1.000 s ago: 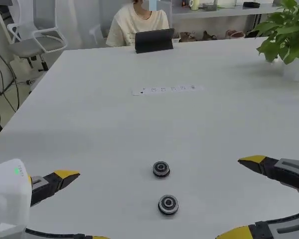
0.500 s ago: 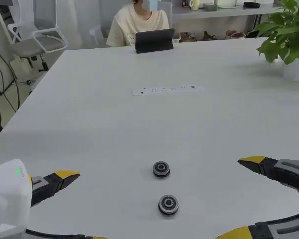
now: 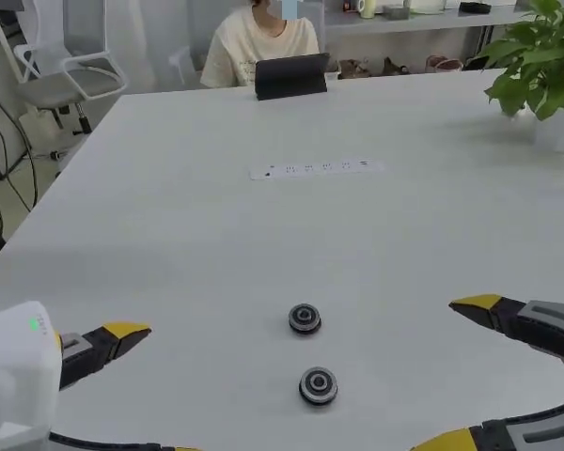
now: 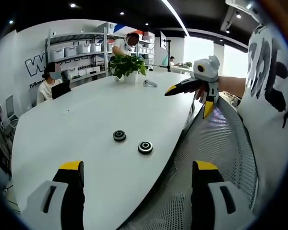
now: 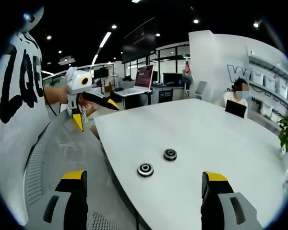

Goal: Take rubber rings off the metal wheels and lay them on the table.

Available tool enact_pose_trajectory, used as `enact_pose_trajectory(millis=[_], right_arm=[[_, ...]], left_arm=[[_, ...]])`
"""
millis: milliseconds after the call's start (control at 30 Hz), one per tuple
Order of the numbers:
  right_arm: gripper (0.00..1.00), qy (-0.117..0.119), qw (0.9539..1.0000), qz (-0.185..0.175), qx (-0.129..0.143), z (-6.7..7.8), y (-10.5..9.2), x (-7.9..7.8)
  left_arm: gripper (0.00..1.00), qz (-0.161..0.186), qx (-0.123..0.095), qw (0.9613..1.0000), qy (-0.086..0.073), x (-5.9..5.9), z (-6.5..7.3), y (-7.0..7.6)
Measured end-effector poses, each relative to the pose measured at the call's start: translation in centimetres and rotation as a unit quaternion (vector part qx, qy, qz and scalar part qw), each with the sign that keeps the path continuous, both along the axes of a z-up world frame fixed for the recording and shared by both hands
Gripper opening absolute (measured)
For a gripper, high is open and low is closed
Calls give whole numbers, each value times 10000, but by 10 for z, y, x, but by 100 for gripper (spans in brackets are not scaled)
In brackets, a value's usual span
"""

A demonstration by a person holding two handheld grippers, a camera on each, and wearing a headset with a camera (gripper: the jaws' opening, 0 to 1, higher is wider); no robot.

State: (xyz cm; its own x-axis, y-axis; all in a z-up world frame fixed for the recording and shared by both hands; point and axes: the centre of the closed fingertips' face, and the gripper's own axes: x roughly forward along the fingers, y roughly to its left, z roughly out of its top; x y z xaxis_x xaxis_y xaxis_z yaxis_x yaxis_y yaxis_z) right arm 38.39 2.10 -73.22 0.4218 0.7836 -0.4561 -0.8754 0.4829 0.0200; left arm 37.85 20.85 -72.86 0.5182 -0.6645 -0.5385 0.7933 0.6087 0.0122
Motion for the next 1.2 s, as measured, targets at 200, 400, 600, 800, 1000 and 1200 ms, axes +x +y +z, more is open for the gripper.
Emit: enact_pose_trajectory(millis=[200,400,600,800,1000,1200], right_arm=[[99,11,10000,14,-12,-1,1,1],[99,-13,10000,19,-23,1,1,4],[99,-15,10000,20,-38,1,1,5],[99,-5,10000,21,-51,0,1,5],[99,4,10000,12,-65,-1,1,5],[99,29,9999,45,-111,-5,2,5]], left_arm=[[92,11,15,10000,2,2,0,1],[92,5,32,10000,-32,4,2,1],[92,16,22,10000,-34,5,2,3],[92,22,2,10000,-46,6,2,3],[92,29,-3,10000,-39,7,1,4],[92,5,-14,10000,-64,9,0,2]])
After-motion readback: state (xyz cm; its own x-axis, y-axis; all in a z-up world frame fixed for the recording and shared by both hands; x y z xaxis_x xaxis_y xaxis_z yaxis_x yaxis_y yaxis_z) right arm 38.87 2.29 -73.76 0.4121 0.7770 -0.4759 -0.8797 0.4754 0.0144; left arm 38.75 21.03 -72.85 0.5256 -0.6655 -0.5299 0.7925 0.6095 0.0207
